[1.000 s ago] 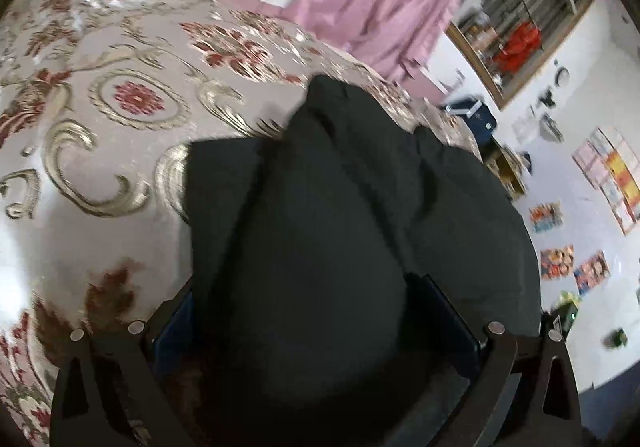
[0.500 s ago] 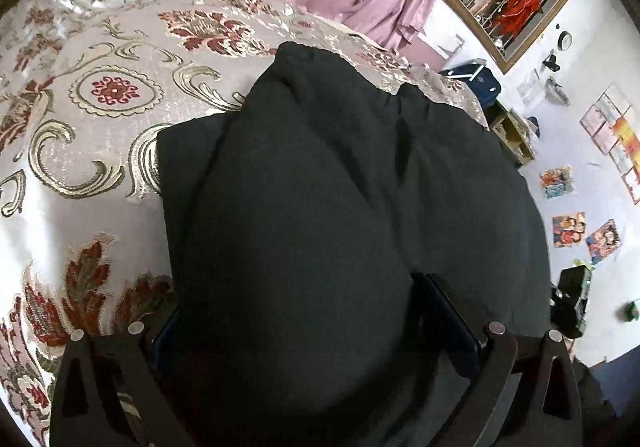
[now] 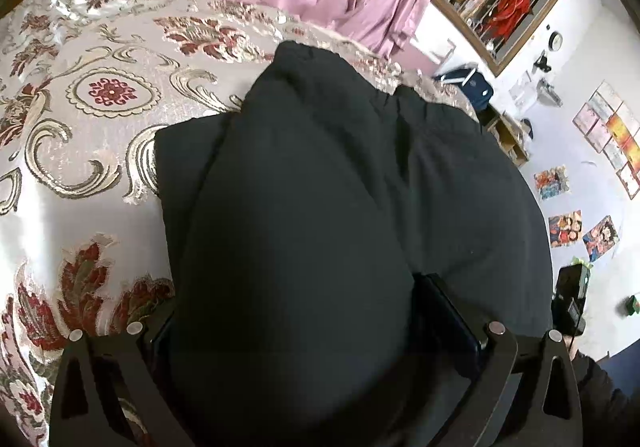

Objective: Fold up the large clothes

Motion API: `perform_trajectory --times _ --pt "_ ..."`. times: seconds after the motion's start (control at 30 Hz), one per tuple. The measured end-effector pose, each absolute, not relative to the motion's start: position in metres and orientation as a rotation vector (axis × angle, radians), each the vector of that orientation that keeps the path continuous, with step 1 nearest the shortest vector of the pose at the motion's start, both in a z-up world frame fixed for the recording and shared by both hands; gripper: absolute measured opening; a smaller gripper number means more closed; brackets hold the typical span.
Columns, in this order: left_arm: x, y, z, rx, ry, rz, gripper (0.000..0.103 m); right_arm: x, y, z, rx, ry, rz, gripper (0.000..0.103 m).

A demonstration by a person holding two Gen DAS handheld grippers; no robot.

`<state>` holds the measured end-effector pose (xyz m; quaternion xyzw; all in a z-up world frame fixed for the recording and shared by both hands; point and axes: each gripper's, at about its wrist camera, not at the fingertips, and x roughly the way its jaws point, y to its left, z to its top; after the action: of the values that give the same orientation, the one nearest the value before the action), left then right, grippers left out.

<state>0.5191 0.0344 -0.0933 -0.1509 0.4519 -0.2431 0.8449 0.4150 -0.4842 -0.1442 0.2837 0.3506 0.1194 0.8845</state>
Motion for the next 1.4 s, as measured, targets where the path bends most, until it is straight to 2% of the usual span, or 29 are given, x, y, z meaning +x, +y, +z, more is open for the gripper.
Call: perform_trajectory --times 0.2,0.27,0.3,0.37,0.4,0.43,0.47,0.53,0.57,0.73,0.87,1.03,1.2,1.4 --pt "0.532 0.029 -0.086 -0.304 1.093 -0.493 0.101 0.427 -0.482 -0.136 0.634 0.852 0.201 0.102" --pt "0.529 0.024 -0.079 -0.273 1.109 -0.466 0.087 0.427 -0.478 -0.134 0.625 0.877 0.182 0.095" --pt "0.527 0.022 -0.075 -0.267 1.109 -0.455 0.082 0.426 -0.474 -0.13 0.613 0.893 0.172 0.089" --pt "0.522 0.018 -0.068 -0.254 1.106 -0.428 0.063 0.424 -0.467 -0.125 0.592 0.91 0.158 0.076" --pt "0.519 0.017 -0.064 -0.248 1.102 -0.412 0.058 0.423 -0.464 -0.122 0.585 0.919 0.149 0.066" --pt "0.514 0.016 -0.058 -0.241 1.085 -0.397 0.045 0.422 -0.462 -0.118 0.582 0.922 0.142 0.057" --pt "0.511 0.014 -0.051 -0.236 1.066 -0.394 0.035 0.421 -0.458 -0.114 0.579 0.924 0.139 0.051" --pt "0.505 0.011 -0.035 -0.219 1.039 -0.382 0.025 0.418 -0.449 -0.102 0.557 0.923 0.128 0.032" --pt "0.502 0.012 -0.028 -0.222 1.027 -0.373 0.021 0.416 -0.443 -0.094 0.534 0.916 0.121 0.029" --pt "0.486 0.019 0.023 -0.166 0.924 -0.374 0.017 0.407 -0.414 -0.045 0.476 0.836 0.141 0.022" --pt "0.473 0.049 0.063 -0.194 0.85 -0.355 0.017 0.394 -0.401 -0.008 0.45 0.729 0.195 0.021" --pt "0.455 0.085 0.089 -0.171 0.777 -0.293 0.017 0.39 -0.358 0.031 0.35 0.632 0.276 0.021" --pt "0.444 0.125 0.075 -0.214 0.787 -0.237 0.017 0.4 -0.327 0.041 0.31 0.604 0.333 0.021" --pt "0.447 0.146 0.009 -0.26 0.89 -0.169 0.018 0.423 -0.301 0.007 0.255 0.706 0.325 0.021"
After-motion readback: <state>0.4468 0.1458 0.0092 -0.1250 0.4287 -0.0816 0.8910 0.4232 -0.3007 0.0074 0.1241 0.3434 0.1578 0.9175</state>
